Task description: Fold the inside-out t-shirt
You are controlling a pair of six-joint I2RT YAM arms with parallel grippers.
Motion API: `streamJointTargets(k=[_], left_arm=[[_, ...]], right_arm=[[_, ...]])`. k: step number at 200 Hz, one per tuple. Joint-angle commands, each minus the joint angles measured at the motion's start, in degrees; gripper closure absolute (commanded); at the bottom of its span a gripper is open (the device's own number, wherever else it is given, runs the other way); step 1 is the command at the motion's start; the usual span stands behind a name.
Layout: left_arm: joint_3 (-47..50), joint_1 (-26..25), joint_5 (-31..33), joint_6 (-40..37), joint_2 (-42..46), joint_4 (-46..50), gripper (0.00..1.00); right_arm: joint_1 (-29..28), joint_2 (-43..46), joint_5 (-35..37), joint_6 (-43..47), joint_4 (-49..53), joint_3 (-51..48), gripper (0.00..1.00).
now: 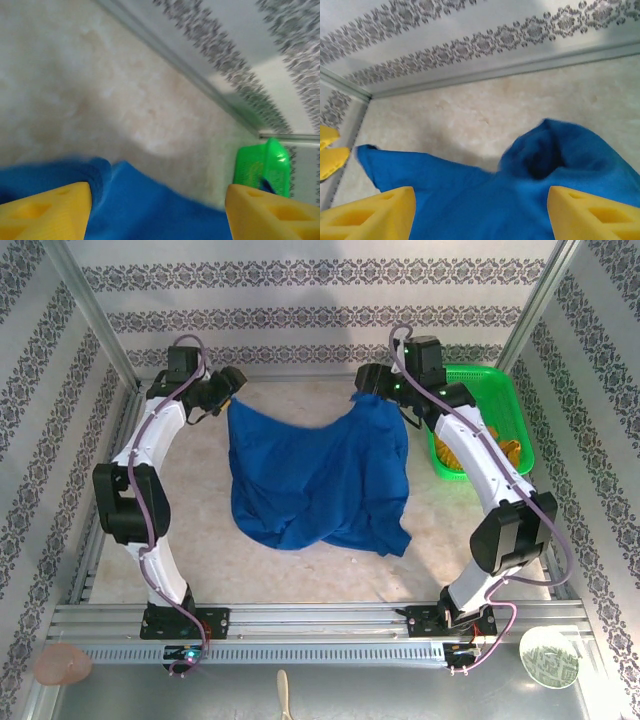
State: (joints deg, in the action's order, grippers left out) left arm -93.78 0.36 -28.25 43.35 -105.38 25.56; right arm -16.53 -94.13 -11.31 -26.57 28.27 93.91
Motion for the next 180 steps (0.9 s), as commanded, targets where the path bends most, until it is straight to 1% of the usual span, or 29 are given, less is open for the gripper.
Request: streamJointTargets(k=[1, 21, 42, 47, 70, 77, 78, 80, 84, 96, 109, 132, 145, 153, 159, 161, 162, 163, 164, 166, 173, 174, 175, 176, 180], left_arm=[[6.60, -1.07, 1.21, -4.12, 12.15, -0.78, 0.19], [17.05, -3.36, 1.48, -2.61, 20.10, -3.93, 0.13], [26.34, -6.41, 0.67, -0.28, 28.01, -5.84, 0.13], [28.14, -7.15, 0.21, 0.25, 30.03, -6.46, 0.13], [36.84, -11.04, 1.33, 2.59, 38.71, -11.18, 0.11], [38.69, -12.40, 2.57, 2.64, 40.59, -11.55, 0.07], [38.86, -12.53, 2.96, 2.64, 41.09, -11.52, 0.07], [39.16, -12.90, 3.21, 2.62, 41.54, -11.46, 0.03], [39.60, -13.48, 4.10, 2.47, 42.35, -10.85, 0.00], [40.30, -14.75, 5.68, 1.87, 44.06, -8.79, 0.00], [41.13, -15.51, 6.18, 2.01, 44.99, -8.18, 0.00], [41.68, -15.78, 5.85, 2.43, 45.21, -8.51, 0.00], [41.41, -15.79, 5.59, 2.57, 44.95, -8.84, 0.00], [41.09, -15.78, 5.43, 2.53, 44.83, -8.82, 0.00], [40.96, -15.77, 5.40, 2.45, 44.69, -8.86, 0.00], [40.89, -15.79, 5.40, 2.46, 44.64, -8.84, 0.00], [40.88, -15.77, 5.44, 2.45, 44.60, -8.81, 0.00], [40.87, -15.75, 5.46, 2.49, 44.58, -8.83, 0.00], [40.83, -15.79, 5.43, 2.46, 44.62, -8.85, 0.00], [40.79, -15.82, 5.47, 2.44, 44.58, -8.86, 0.00], [40.65, -15.86, 5.49, 2.47, 44.51, -8.86, 0.00], [40.67, -15.80, 5.49, 2.51, 44.49, -8.86, 0.00], [40.64, -15.82, 5.53, 2.48, 44.53, -8.86, 0.00], [40.62, -15.78, 5.54, 2.48, 44.54, -8.91, 0.00], [40.60, -15.79, 5.58, 2.44, 44.52, -8.95, 0.00]], right_arm=[[-1.28, 11.21, 2.42, 3.38, 1.61, -4.88, 0.29], [-1.74, 18.93, 5.56, 1.15, 0.63, -19.73, 0.27], [-2.44, 26.02, 9.27, -1.50, -0.03, -34.71, 0.24], [-3.05, 28.03, 11.13, -2.09, 0.06, -38.29, 0.22], [-4.65, 33.67, 16.38, -3.94, 2.90, -48.45, 0.19], [-5.07, 35.38, 17.06, -5.03, 3.18, -51.58, 0.16], [-5.10, 35.74, 17.08, -5.35, 3.19, -52.34, 0.15], [-5.10, 36.02, 17.09, -5.52, 3.24, -52.87, 0.15], [-5.09, 36.74, 16.89, -6.16, 3.20, -54.37, 0.14], [-5.25, 38.25, 15.91, -7.92, 2.57, -58.24, 0.13], [-5.35, 37.94, 13.94, -9.50, 0.67, -61.08, 0.13], [-6.32, 34.39, 10.24, -12.02, -7.33, -65.57, 0.13], [-5.91, 31.01, 6.57, -12.80, -12.40, -66.40, 0.17], [-5.79, 28.78, 4.09, -13.04, -14.39, -65.88, 0.23], [-5.75, 27.22, 2.61, -13.16, -15.71, -64.91, 0.32], [-5.65, 26.71, 2.11, -13.18, -15.92, -64.58, 0.40], [-5.50, 26.49, 1.79, -13.08, -15.99, -64.26, 0.42], [-5.42, 26.30, 1.45, -13.03, -16.02, -64.10, 0.47], [-5.34, 26.20, 1.15, -12.96, -16.04, -63.89, 0.50], [-5.17, 25.71, 0.60, -12.80, -16.12, -63.22, 0.61], [-4.50, 24.94, -0.92, -12.28, -16.37, -61.09, 0.91], [-4.35, 24.90, -1.09, -12.19, -16.37, -60.58, 0.96], [-4.19, 24.89, -1.30, -12.10, -16.38, -60.32, 0.96], [-4.07, 24.88, -1.50, -12.02, -16.35, -59.98, 1.00], [-3.42, 24.91, -2.27, -11.64, -16.08, -58.06, 1.00]])
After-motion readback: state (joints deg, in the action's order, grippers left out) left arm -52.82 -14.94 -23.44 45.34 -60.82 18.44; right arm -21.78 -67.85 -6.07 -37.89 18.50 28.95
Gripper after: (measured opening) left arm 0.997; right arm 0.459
